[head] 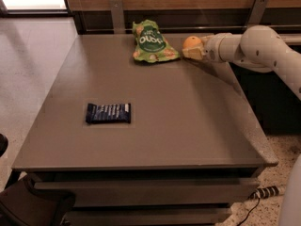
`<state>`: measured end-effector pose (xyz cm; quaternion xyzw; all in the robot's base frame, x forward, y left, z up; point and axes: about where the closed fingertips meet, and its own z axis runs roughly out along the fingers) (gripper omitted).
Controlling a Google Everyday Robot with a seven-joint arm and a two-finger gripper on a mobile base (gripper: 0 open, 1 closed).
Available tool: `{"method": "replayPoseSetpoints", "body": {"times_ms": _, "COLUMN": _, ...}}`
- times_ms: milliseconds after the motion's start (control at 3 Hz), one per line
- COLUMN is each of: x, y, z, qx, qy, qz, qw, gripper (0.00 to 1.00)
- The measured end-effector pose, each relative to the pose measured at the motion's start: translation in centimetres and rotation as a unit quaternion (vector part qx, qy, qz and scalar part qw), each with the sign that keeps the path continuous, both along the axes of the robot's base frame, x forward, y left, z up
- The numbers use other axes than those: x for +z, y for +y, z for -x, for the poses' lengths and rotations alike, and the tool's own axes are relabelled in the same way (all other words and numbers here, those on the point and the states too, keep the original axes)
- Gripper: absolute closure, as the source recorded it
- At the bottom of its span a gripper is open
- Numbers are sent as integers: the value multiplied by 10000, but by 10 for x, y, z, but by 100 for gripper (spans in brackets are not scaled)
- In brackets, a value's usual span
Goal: Move orange near green rice chip bag
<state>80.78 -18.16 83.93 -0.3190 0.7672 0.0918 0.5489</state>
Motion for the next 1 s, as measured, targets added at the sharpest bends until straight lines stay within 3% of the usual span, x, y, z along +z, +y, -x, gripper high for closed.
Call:
{"method": "replayPoseSetpoints", "body": {"times_ms": 333, "x": -1, "y": 3, "z": 0, "qx": 17, "qy": 9, "qz": -4, "qw": 10000, "gripper": 14}}
{"method": "replayPoseSetpoints", "body": {"times_ms": 667, "x": -3, "y": 5, "z": -1, "qx": 35, "qy": 19, "qz": -8, "qw": 10000, "gripper": 0}}
{"method": "replayPoseSetpoints", "body": {"times_ms": 1000, "x": -3, "y": 5, "z": -1, "qx": 35, "qy": 19, "qz": -8, "qw": 10000, "gripper": 0}}
